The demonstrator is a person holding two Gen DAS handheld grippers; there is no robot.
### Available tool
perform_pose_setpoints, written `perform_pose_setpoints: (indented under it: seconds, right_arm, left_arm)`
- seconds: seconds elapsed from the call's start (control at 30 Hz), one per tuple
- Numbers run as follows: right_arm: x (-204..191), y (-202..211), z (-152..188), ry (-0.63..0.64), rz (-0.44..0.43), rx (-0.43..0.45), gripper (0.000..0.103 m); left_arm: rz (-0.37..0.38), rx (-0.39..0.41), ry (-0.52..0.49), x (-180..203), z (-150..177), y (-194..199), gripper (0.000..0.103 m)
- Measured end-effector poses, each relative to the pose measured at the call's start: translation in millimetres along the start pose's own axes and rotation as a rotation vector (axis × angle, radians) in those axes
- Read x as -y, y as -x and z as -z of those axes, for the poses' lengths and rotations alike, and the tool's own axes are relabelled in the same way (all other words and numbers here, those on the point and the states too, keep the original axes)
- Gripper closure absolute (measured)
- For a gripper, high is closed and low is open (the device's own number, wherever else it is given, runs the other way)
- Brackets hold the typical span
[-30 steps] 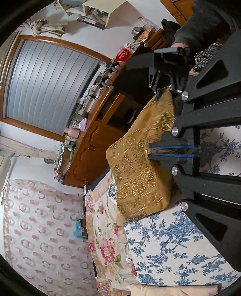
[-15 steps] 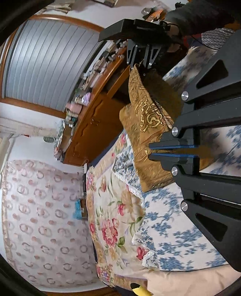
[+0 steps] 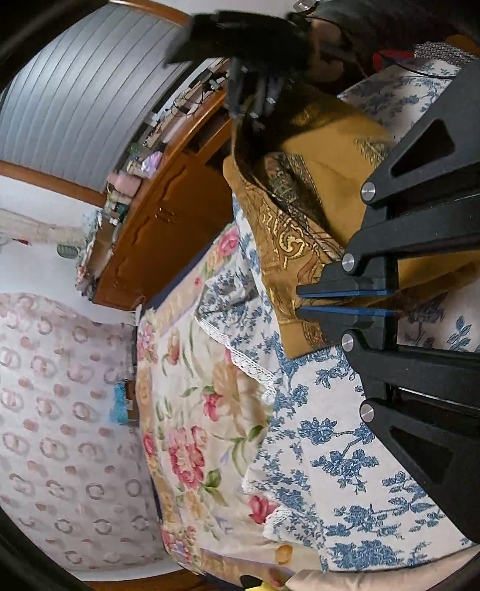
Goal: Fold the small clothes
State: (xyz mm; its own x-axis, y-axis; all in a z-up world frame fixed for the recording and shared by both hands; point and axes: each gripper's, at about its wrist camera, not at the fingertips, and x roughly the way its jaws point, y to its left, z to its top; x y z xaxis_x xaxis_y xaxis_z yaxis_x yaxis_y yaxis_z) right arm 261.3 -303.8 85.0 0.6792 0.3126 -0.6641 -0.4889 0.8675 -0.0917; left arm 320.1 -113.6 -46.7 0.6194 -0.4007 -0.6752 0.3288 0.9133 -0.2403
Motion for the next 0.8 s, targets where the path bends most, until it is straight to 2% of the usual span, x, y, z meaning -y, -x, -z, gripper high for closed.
perform_pose_setpoints:
  seconds: [0.07,0.13,0.33,0.53,0.6,0.67,0.73,0.8]
  right_arm:
    - [7,4,-8,-0.027,0.013,0.014,0.061]
    - [15,9,-9,-0.048,0.025,0.038,0.052]
    - [8,34,6,-0.075,0.008,0.062,0.042]
    - [11,49,16,-0.087,0.021,0.065,0.042]
    - [8,54,22,-0.07,0.058,0.074,0.041]
    - [10,51,33,-0.078,0.063,0.06,0.04]
    - [12,43,42,-0.094,0.061,0.018,0.04]
    - [15,32,52,-0.105,0.102,-0.023,0.04]
  left_arm:
    - [-0.004,-0.005,0.004,-2,1,-4,0.099]
    - [-0.004,-0.003,0.01,-3,1,-5,0.099]
    - [-0.017,-0.018,0.002,-3,2,-13,0.099]
    - [-0.012,-0.039,0.034,-6,4,-21,0.099]
    - [-0.008,-0.04,0.025,-6,3,-20,0.098]
    - [-0.007,-0.037,0.007,-3,2,-16,0.092]
    - [-0.01,-0.015,-0.007,-1,1,-8,0.066]
    - [0.007,0.003,-0.013,0,0,0,0.059]
